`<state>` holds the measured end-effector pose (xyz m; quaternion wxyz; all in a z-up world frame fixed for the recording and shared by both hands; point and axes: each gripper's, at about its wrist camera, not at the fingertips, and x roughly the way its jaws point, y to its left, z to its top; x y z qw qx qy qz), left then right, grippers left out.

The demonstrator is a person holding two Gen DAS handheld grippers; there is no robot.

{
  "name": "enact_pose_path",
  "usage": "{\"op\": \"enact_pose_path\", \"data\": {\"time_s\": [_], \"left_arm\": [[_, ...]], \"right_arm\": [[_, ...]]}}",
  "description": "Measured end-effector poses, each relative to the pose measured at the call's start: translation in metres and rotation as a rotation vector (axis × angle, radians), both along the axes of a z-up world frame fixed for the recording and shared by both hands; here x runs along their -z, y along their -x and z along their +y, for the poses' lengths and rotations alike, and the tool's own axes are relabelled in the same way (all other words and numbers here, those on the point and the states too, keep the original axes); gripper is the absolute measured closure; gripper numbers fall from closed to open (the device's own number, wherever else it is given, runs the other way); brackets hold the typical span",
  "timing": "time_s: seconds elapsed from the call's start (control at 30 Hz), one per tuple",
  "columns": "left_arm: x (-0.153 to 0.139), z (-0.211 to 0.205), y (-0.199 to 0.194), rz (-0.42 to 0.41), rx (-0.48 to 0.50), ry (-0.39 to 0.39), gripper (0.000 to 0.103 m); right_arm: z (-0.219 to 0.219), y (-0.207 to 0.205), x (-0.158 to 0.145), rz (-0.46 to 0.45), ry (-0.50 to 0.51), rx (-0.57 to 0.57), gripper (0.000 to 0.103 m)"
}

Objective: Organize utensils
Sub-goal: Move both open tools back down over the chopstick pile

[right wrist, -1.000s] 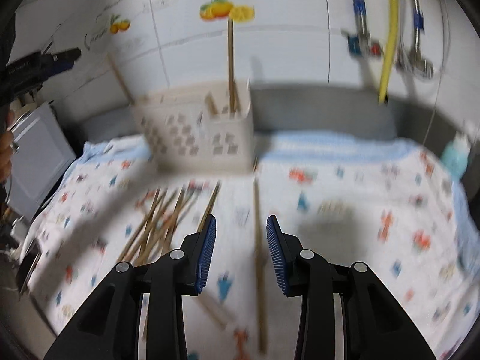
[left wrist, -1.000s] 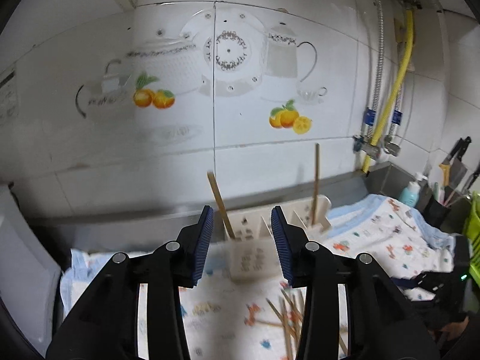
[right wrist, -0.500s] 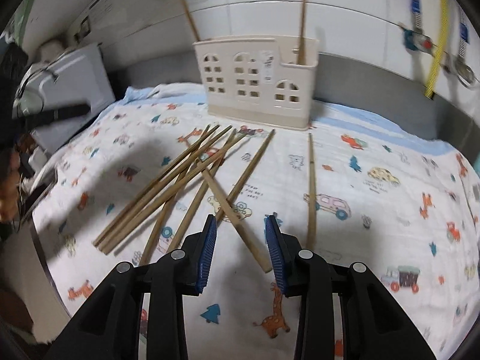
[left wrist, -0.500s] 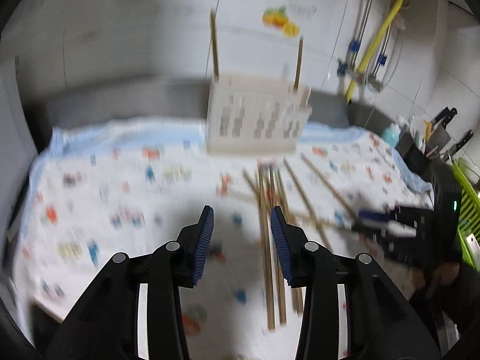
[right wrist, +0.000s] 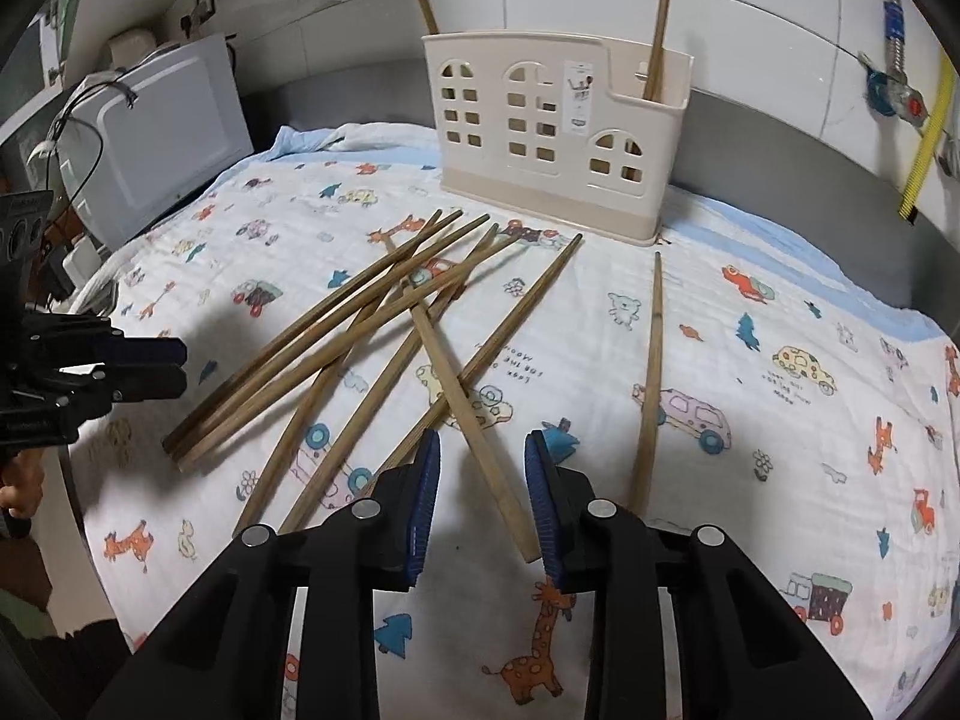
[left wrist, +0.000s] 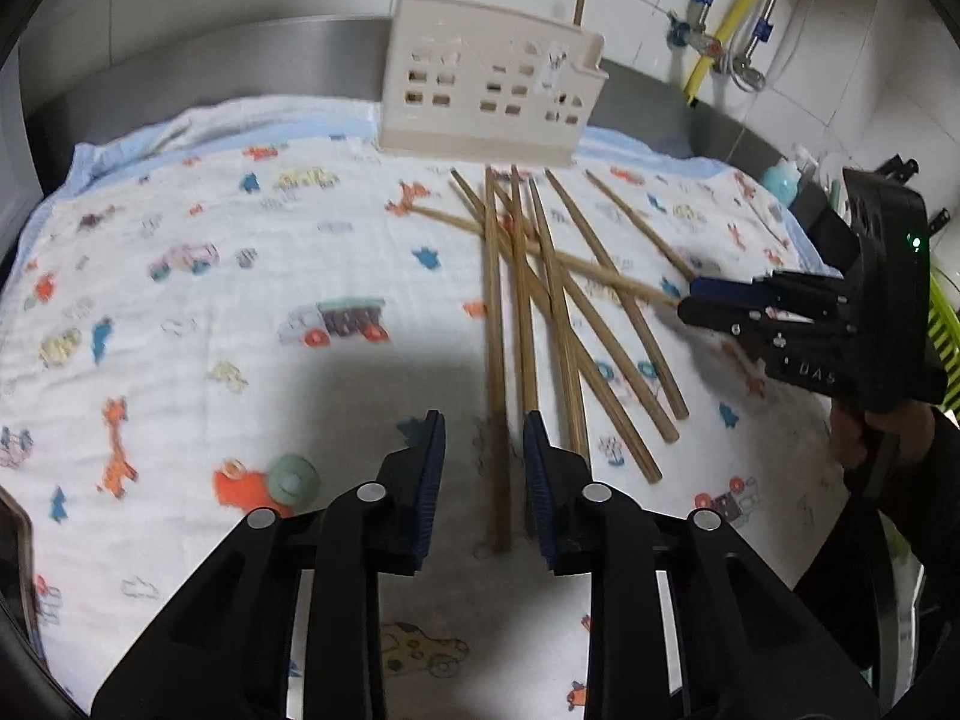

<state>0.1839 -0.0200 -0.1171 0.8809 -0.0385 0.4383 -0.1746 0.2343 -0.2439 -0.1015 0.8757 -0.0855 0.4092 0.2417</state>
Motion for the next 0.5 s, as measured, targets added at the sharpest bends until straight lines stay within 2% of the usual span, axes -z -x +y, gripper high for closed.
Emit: {"op": "enact_pose_path", "data": {"time_s": [0.5], "left_arm": [[0.016, -0.015, 0.002, -0.010, -0.029, -0.089, 0.093]], "right_arm": [[-0.022, 0.013, -0.006, -0.010, -0.045, 0.090, 0.074]]}}
